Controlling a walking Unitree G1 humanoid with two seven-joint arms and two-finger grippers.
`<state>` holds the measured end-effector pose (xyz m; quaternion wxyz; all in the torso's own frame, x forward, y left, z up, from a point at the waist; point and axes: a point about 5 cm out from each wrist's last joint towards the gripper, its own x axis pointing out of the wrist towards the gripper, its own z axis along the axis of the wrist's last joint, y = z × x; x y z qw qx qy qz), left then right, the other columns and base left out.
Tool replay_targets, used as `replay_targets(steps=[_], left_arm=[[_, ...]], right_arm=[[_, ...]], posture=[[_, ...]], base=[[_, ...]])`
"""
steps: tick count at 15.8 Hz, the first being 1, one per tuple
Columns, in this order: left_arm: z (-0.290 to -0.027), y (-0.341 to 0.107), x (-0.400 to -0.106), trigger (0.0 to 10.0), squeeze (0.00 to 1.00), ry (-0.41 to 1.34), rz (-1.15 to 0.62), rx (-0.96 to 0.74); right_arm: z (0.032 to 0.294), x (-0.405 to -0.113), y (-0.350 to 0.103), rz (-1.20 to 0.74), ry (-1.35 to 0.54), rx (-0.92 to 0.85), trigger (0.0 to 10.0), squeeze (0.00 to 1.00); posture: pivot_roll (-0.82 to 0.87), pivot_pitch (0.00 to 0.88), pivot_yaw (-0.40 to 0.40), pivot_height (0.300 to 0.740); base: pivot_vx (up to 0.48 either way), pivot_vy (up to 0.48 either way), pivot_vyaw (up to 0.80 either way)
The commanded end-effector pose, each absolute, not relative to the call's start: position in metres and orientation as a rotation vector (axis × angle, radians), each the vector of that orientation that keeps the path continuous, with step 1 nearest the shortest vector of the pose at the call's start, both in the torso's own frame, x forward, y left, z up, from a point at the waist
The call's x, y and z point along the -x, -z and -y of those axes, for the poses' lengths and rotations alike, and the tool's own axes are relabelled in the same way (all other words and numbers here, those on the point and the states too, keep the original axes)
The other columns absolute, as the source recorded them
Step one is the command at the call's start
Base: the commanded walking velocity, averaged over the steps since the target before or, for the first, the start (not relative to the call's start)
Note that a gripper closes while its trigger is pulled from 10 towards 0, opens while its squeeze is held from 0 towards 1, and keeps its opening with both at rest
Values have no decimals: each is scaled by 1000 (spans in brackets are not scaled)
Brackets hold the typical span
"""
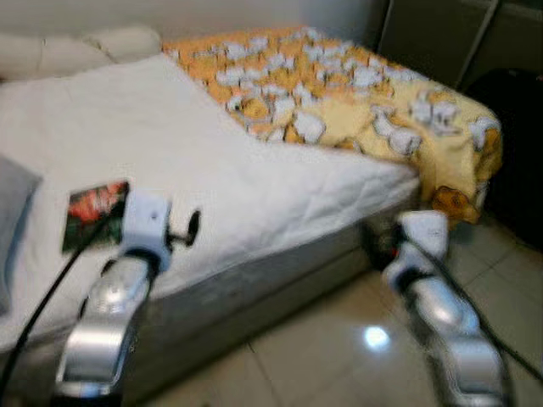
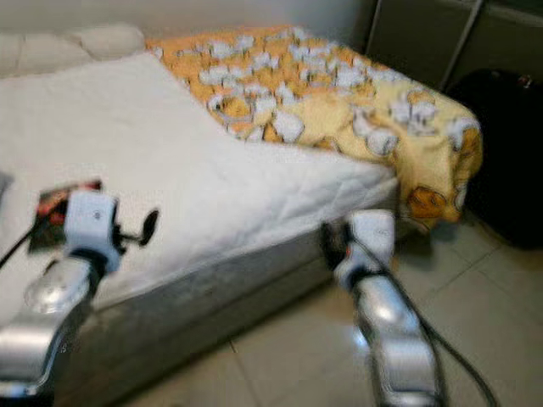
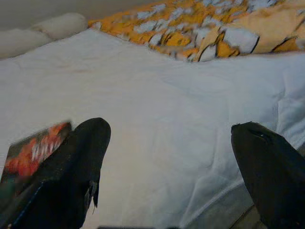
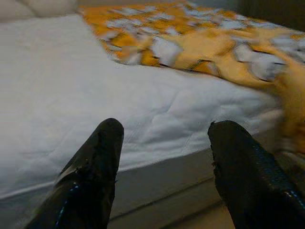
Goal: Clean up the room
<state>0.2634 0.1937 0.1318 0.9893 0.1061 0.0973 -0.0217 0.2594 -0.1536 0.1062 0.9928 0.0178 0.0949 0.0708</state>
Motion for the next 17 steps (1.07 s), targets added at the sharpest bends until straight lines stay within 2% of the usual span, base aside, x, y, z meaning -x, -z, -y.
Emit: replay_targets(steps=[1,8,9,14,17], left_arm=[[-194,-133,-263,10000,1000,28,-197,-213],[-201,-132,-262,10000,1000,-14,-209,-214],[-203,-132,-262,10000,1000,-31,-216,-158],[-205,-136,-262,10000,1000,-21,-201,-182],[-203,-135,-258,10000,1000,-21,-211,-164]], right_arm=[[158,-265,-111,-178,-131,-20,10000,0],[154,-273,-113,-163,-152,-31,10000,0],[152,-272,-112,-170,-138,-62,10000,0],[145,-269,-112,-171,-166,-67,10000,0],[146,-268,-111,-176,-169,-57,10000,0]], posture=[[-51,0,4,740],[-41,0,-2,740],[-36,0,-2,740],[-38,0,2,740],[-36,0,8,740]], base=[[0,-428,544],[0,-431,553],[0,0,0],[0,0,0],[370,0,0]])
